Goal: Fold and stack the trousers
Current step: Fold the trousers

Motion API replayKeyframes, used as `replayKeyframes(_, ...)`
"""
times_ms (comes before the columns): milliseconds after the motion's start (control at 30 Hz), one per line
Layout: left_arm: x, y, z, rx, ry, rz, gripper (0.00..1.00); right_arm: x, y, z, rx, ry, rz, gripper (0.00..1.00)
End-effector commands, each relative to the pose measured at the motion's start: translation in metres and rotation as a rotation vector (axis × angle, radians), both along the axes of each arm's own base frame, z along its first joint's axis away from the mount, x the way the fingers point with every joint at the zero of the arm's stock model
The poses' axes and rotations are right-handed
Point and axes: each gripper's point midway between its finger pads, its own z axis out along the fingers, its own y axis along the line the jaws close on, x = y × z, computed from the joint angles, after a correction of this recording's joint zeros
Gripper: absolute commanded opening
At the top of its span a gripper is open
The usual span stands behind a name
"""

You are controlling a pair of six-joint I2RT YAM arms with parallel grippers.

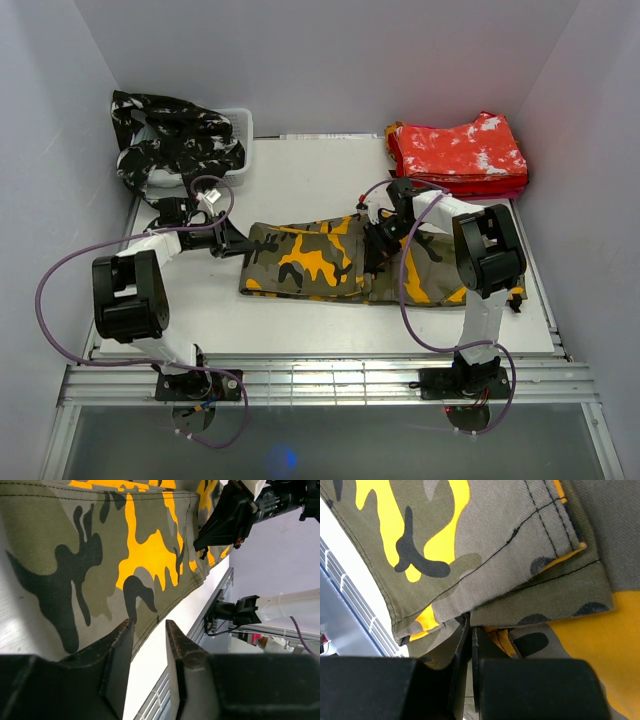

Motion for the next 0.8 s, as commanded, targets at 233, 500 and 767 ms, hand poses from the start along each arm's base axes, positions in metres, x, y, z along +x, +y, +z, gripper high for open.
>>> replayKeyframes(233,0.014,0.013,-0.104,0.082,0.232,0.080,0.24,0.013,-0.005,-0.010,-0.048,-0.052,0.017,0.08)
replayKeyframes(500,0.048,0.007,-0.017,-0.020,0.010,-0.007,0.18,0.011,-0.006,-0.009,-0.051,-0.058,0.034,0.08)
replayKeyframes(767,0.089,-0.004,-0.003,-0.073,-0.010,0.047,0.18,0.009,-0.004,-0.011,-0.049,-0.052,0.046,0.08)
